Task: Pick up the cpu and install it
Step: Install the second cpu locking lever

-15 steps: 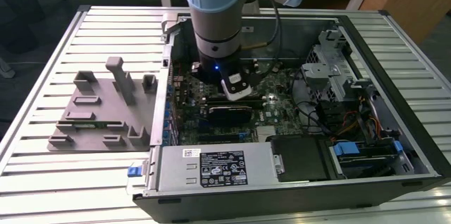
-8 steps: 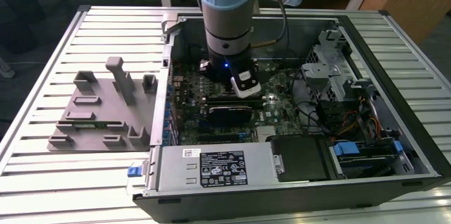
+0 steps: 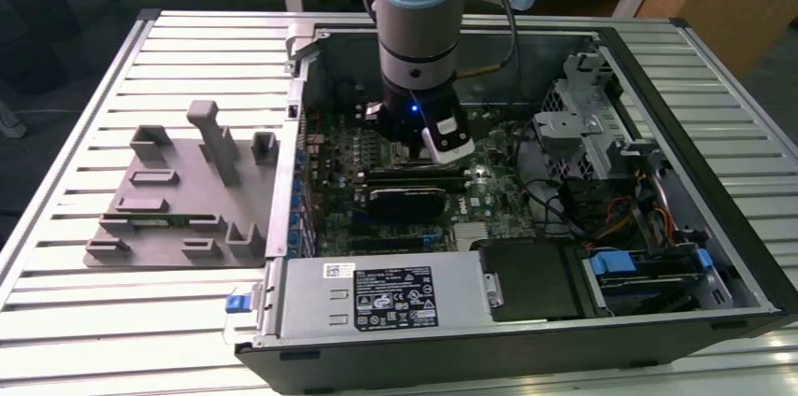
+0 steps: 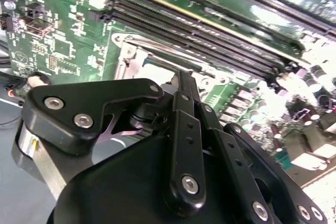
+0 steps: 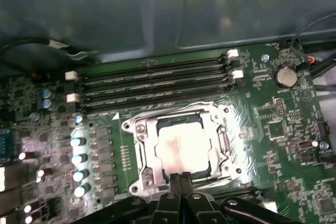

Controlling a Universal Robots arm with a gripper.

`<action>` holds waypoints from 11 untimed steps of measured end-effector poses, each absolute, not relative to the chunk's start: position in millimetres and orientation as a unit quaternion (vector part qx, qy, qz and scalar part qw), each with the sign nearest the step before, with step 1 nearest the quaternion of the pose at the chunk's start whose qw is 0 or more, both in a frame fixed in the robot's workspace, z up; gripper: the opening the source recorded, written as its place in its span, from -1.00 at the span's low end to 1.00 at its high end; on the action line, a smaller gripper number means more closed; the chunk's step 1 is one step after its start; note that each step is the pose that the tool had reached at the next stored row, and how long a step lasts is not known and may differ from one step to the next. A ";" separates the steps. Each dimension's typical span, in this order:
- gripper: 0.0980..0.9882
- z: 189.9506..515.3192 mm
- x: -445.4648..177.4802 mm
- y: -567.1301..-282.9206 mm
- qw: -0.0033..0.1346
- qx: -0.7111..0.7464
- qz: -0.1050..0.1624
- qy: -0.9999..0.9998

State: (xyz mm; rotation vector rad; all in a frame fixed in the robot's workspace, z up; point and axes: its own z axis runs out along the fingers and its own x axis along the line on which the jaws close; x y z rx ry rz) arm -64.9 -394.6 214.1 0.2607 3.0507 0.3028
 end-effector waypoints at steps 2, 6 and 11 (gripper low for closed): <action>-0.98 213.9 -63.0 -390.6 0.033 0.085 0.095 0.991; -0.98 213.7 -60.7 -380.8 0.034 0.084 0.084 0.992; -0.98 213.5 -58.4 -367.6 0.034 0.084 0.074 0.993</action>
